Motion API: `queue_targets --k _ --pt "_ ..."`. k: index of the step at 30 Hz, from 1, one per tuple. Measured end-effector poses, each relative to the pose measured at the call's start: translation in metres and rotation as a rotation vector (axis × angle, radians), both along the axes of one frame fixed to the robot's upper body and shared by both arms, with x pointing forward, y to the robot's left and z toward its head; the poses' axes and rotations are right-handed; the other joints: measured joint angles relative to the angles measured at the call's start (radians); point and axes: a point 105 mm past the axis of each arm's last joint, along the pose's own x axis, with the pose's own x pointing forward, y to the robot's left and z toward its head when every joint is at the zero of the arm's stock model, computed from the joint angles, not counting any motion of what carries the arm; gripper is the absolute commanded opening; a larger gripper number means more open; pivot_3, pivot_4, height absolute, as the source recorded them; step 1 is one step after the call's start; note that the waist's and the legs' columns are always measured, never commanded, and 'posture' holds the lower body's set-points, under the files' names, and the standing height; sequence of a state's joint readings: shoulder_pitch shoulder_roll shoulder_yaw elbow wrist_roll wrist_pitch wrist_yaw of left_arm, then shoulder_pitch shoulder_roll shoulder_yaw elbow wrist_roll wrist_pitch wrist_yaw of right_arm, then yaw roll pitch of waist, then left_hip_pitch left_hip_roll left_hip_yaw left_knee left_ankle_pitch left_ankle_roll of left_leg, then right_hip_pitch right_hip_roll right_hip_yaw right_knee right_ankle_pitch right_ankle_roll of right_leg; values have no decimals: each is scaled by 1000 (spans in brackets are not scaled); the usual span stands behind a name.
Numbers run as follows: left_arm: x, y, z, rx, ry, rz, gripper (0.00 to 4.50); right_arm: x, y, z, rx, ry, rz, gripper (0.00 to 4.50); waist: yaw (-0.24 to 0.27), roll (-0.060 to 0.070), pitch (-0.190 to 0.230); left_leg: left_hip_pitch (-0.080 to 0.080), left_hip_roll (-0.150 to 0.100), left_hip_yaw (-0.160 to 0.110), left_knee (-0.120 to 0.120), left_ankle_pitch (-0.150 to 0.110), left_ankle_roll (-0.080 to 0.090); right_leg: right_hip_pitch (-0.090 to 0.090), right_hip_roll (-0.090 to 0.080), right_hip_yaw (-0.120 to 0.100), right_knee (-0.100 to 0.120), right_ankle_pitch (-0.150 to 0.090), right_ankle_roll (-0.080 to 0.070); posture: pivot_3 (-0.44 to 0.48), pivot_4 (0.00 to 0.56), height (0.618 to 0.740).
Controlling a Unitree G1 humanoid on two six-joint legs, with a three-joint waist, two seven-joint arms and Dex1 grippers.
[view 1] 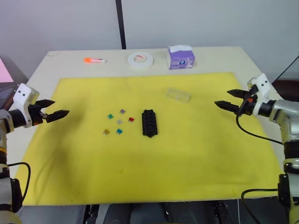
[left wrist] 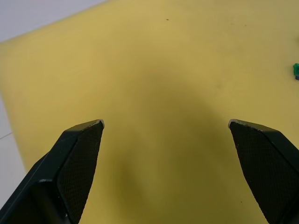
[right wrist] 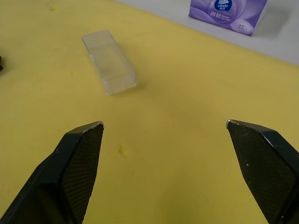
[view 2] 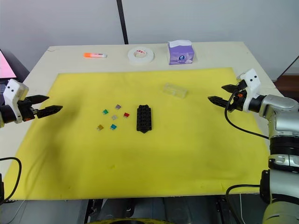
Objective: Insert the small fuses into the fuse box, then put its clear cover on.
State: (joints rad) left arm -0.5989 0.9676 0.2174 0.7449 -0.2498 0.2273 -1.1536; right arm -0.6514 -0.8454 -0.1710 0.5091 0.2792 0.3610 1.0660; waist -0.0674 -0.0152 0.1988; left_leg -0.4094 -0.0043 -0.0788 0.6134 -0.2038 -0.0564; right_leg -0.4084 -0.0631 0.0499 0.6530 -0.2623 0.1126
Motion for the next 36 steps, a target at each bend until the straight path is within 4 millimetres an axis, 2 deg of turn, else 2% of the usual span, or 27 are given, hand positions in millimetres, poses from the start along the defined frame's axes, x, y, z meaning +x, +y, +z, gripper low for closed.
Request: queue_targets --k 11,32,36 --pt "2 1 2 6 -16 5 4500 -2 -2 -5 0 15 -5 4475 0 0 0 0 0 0 0 0 0 0 0 0 0 0 0 0 150 740" --pt "5 0 10 8 -44 -3 4500 -1 -2 -3 -11 -6 -6 4475 0 0 0 0 0 0 0 0 0 0 0 0 0 0 0 0 150 740" --pt "2 -4 14 -54 -4 -30 4500 -3 2 -3 -17 -5 8 4475 -1 0 0 0 0 0 0 0 0 0 0 0 0 0 0 0 150 740"
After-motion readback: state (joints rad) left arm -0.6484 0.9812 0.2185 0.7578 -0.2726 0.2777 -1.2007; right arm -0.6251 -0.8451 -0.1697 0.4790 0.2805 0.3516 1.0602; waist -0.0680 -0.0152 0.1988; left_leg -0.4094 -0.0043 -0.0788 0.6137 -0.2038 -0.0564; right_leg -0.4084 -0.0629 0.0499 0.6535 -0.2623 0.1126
